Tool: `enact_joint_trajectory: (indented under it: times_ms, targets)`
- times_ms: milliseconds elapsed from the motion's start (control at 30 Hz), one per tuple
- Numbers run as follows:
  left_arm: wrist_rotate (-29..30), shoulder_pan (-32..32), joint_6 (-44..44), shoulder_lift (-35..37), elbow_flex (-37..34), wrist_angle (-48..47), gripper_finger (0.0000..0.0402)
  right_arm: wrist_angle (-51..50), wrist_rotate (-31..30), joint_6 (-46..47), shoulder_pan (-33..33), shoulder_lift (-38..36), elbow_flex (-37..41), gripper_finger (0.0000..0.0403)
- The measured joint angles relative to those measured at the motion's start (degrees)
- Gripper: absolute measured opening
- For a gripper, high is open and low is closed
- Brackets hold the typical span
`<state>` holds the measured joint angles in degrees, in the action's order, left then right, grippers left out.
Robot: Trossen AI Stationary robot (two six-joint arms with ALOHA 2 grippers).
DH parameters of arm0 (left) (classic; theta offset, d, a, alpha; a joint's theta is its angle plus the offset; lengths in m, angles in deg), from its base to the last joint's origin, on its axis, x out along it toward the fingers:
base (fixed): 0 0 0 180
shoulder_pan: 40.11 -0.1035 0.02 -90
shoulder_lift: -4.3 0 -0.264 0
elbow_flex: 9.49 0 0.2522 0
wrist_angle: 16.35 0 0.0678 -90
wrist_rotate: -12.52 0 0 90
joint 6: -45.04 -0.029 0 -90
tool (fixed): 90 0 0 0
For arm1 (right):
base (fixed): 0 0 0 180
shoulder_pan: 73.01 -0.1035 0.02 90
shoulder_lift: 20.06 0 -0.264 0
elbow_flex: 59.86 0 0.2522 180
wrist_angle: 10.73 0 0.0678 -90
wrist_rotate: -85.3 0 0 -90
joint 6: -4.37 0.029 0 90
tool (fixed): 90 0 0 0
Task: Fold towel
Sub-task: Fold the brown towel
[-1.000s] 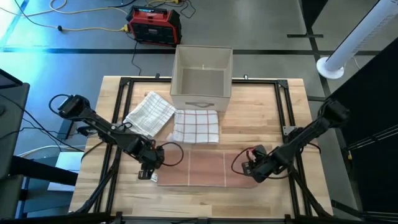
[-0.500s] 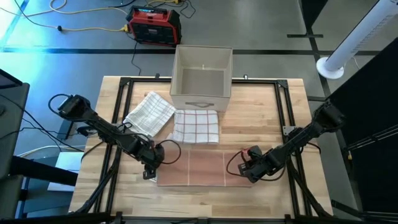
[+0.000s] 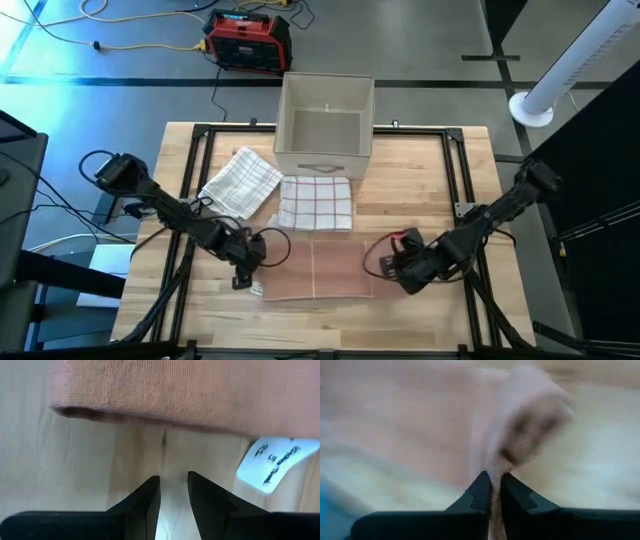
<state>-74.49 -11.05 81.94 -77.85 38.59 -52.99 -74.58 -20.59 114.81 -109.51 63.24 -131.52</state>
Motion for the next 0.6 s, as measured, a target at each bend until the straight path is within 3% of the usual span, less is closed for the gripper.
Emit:
enact_joint_trajectory:
  times_ms: [100, 267, 600]
  targets:
    - [2.6, 0.0, -1.5, -1.5, -1.3, 5.0, 0.0091, -2.0, -1.8, -3.3, 2.2, 3.8, -6.5, 0.0014]
    - [8.0, -0.1, -1.5, -2.9, -4.8, 14.5, 0.0091, 2.9, -5.3, -11.5, 7.1, 12.5, -18.3, 0.0014]
    - [12.6, -0.4, -5.6, -3.6, -7.5, 21.0, 0.0091, 17.1, -1.6, -33.2, 15.8, 32.9, -38.4, 0.0014]
